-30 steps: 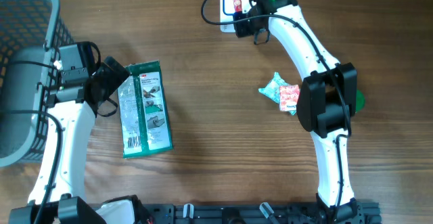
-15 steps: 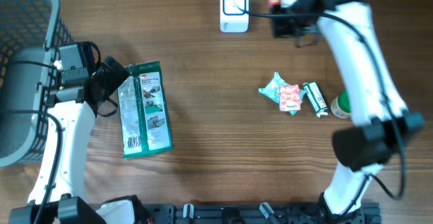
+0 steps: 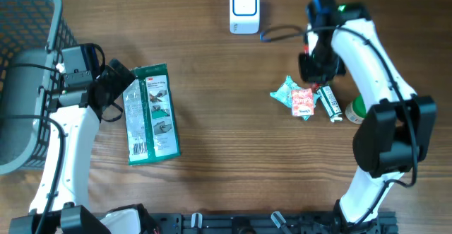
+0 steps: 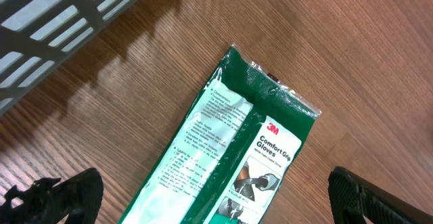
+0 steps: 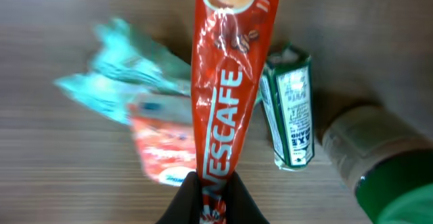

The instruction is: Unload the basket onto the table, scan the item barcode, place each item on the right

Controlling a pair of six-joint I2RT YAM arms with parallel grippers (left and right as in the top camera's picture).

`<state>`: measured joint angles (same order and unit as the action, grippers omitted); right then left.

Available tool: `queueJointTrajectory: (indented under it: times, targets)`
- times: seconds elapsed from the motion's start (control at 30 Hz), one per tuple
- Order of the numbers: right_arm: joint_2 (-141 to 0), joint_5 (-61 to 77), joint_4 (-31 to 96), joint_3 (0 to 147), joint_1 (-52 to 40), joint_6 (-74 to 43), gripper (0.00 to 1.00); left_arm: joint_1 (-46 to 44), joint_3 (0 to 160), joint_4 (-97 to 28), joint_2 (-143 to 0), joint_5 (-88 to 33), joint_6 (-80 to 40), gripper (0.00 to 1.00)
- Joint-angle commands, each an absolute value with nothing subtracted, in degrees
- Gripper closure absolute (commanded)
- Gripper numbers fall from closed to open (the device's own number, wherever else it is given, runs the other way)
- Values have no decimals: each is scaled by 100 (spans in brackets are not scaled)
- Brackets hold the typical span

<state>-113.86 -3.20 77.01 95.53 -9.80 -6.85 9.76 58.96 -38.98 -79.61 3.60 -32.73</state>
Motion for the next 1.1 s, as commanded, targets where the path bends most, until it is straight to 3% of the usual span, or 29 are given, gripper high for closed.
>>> queueJointTrajectory:
  times: [0.0,0.17,0.23,0.27,0.53,0.8,0.93,1.07]
  targets:
    - [-11419,-867,7277,8921,-965,-788,96,987,5981,-3883,-7994,414,-3350,0]
    - [-11419,-921,6807,8576,-965,-790,96,987,5981,-3883,-7994,414,-3350,0]
    - [-11419,-923,6766,8573,-965,-788,86,987,5981,-3883,-7994,414,-3350,0]
    - [-11410,-926,6729,8586,-965,-786,76,987,5981,-3883,-7994,414,-3350,0]
    - [-11089,-891,6952,9072,-967,-762,67,987,5981,-3885,-7994,414,-3350,0]
    - [-10339,1601,6567,9365,-1118,-744,61,987,5981,-3883,-7994,414,-3350,0]
    - [-10344,2167,6206,9330,-1367,-779,60,987,5981,-3883,-7994,414,-3350,0]
    - [-10370,2196,5953,9229,-1603,-943,53,987,5981,-3883,-7994,414,-3350,0]
